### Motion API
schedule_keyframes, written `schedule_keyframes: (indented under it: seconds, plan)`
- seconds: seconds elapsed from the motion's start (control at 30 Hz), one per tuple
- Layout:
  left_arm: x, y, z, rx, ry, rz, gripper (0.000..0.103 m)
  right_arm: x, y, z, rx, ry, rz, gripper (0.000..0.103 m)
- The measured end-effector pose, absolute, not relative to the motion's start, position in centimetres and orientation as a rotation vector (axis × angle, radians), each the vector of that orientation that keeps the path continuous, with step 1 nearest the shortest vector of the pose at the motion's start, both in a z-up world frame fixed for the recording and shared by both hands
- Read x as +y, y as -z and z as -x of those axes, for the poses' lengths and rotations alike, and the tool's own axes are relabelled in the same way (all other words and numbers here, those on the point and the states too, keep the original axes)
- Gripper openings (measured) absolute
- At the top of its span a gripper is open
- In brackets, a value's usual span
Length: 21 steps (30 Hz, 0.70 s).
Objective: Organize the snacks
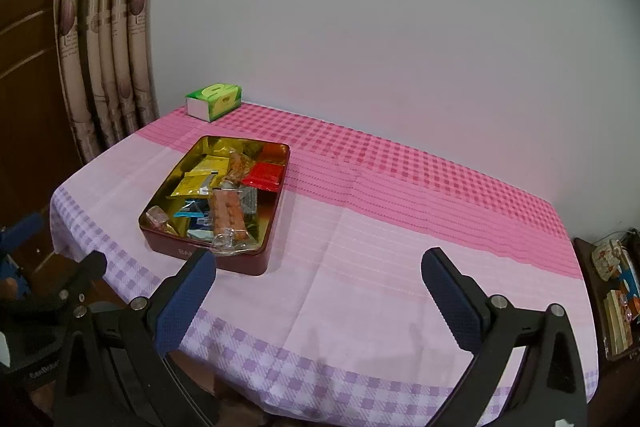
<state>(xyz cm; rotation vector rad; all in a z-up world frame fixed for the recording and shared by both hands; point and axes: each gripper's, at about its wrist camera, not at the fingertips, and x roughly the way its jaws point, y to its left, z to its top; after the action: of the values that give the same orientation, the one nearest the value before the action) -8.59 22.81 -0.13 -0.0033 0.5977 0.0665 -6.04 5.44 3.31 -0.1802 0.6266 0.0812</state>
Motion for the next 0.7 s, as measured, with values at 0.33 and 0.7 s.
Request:
schedule_keyframes:
  seconds: [0.33,0.7]
  plan:
    - [21.8,0.3,8.7,0.612,-0.011,-0.011,0.096,5.4,-3.2,6.1,0.631,-0.081,0.175,0.102]
    - [21.7,0.4,8.7,0.620,0.003,-0.005,0.096,5.5,-2.9,6.2,0.640,-0.085,0.170,0.102]
